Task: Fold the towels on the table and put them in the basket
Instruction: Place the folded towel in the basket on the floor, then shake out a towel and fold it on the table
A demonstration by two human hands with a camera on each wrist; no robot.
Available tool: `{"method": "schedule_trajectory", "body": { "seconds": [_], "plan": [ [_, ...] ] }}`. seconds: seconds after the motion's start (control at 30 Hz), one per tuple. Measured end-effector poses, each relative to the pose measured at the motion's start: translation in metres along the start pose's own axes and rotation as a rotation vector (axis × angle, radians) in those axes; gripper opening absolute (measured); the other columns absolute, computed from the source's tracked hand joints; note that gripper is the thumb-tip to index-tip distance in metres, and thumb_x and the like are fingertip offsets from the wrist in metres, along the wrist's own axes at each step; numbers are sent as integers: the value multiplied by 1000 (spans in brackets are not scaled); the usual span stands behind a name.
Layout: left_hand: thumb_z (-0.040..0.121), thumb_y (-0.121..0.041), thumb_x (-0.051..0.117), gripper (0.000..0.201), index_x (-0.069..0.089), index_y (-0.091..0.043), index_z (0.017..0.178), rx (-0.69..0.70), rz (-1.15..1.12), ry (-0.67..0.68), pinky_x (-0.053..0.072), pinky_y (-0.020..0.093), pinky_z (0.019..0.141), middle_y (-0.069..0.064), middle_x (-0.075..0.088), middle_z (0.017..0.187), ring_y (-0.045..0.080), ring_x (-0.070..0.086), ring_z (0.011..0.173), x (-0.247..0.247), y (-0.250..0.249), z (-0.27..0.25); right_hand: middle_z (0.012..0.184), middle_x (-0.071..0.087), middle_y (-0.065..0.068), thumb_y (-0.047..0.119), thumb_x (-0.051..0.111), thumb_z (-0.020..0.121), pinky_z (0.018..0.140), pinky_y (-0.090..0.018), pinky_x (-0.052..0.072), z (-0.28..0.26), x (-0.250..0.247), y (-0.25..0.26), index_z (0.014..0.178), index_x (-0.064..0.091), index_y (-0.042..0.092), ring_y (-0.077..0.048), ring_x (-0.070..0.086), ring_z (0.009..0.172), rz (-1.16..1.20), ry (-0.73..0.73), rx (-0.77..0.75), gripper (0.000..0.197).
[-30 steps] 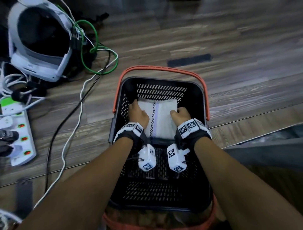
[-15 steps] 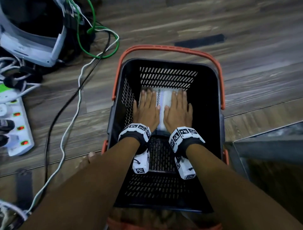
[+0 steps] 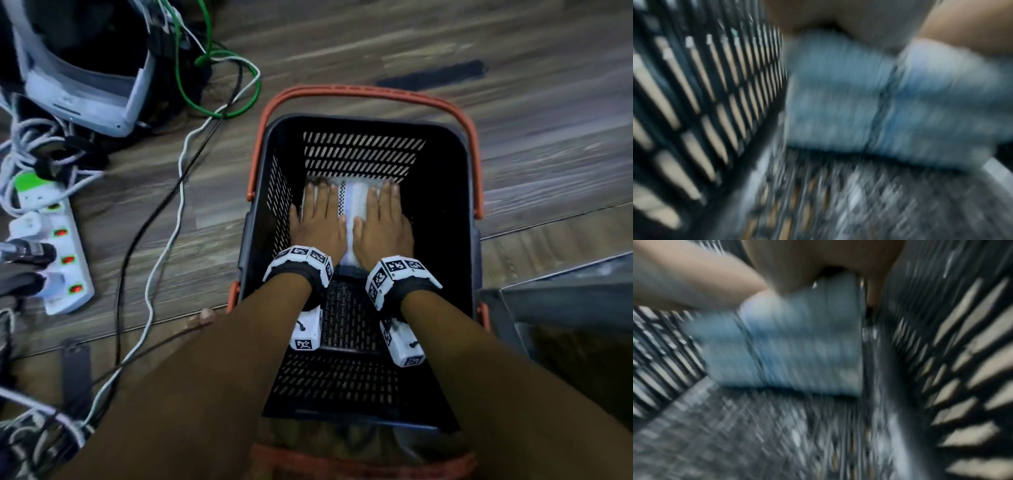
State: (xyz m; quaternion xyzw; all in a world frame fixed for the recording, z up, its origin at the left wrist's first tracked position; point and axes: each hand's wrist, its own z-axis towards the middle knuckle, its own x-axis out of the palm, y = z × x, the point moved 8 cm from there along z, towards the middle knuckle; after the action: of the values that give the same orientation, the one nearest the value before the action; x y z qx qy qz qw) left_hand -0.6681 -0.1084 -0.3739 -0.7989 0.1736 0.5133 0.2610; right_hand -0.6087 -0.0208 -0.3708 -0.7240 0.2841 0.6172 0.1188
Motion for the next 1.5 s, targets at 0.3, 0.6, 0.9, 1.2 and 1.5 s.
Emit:
{"method": "schedule_trajectory", "body": {
  "seconds": [0.3,0.6,0.9,1.2,1.5],
  "plan": [
    [93,-24,40,21,56,-10,91,18,170,375,41,34,71,13,64,110,29,56,79,-98,-31,-91,95,58,-13,32,40,93,81,-37,43,-91,-93,4,91,55,8,-30,57,85,-88,503,5,28],
    [88,-28,42,29,63,-12,101,197,202,-80,50,33,78,14,65,109,32,63,95,-309,-115,-222,99,65,-17,33,50,90,79,-33,46,-205,-319,-19,97,63,5,-33,62,96,92,190,26,32],
    [93,-39,39,39,54,-17,121,427,251,-303,42,37,90,13,54,129,31,54,116,-415,-244,-376,109,67,-12,35,51,92,87,-36,48,-379,-501,-74,108,66,5,-29,61,102,82,-126,145,37],
    [91,-46,42,38,61,-18,108,808,325,-339,46,35,83,11,63,115,30,59,105,-386,-384,-466,121,62,-2,46,48,92,89,-33,44,-538,-542,-163,117,59,20,-22,56,112,47,-253,427,38],
    [92,-46,44,35,60,-20,109,1128,295,-299,38,29,78,3,61,115,27,56,106,-326,-495,-535,112,66,-9,32,55,92,72,-24,38,-678,-535,-249,104,67,7,-23,60,101,137,-374,695,30]
  ]
}}
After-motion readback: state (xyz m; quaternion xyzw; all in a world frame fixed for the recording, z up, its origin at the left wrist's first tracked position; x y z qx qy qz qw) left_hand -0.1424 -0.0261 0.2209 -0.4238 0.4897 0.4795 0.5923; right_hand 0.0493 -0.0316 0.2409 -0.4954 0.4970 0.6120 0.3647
